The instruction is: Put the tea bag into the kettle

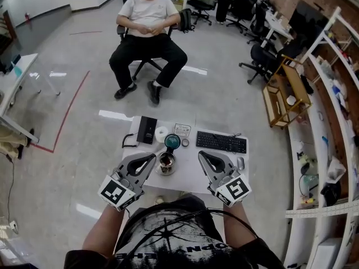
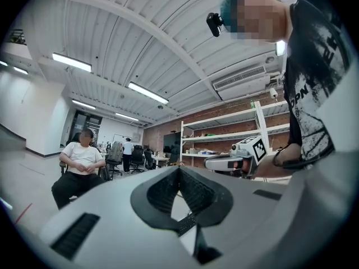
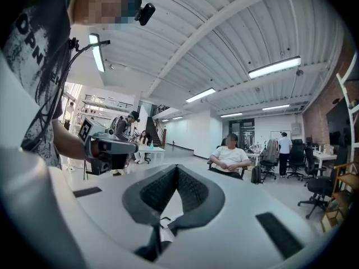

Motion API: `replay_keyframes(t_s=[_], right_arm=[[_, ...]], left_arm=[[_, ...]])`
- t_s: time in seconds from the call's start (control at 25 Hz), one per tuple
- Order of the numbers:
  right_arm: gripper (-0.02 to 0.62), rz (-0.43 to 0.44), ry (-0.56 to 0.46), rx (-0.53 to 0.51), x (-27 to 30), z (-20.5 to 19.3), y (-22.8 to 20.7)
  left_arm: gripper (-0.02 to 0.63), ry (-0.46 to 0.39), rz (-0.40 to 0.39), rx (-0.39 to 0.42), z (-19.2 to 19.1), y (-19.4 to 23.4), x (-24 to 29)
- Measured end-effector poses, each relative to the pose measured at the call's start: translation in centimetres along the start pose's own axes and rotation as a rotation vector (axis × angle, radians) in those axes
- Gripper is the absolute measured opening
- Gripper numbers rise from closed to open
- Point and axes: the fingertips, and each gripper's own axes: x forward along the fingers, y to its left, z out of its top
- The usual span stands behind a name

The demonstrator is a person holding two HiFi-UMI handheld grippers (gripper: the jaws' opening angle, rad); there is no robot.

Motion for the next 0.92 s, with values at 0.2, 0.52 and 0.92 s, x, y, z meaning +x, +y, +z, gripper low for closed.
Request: replay_keyframes(t_s=[0.2, 0.52, 0.92], right_arm=[[0.009, 0.031, -0.015, -0.013, 1.4, 0.5, 0.5], [0.009, 0.05, -0.016, -0.034, 3.6, 1.0, 0.7], [0.009, 0.073, 0.008, -0.071, 5.0, 0.3, 1.4]], left_arm=[[0.006, -0.016, 0.04, 0.011, 0.6, 0.9, -1.1], [0.006, -0.01, 0.072, 0.01, -0.1, 2.2, -2.0], [0.006, -0.011, 0.086, 0.016, 0.4, 3.0, -2.5]])
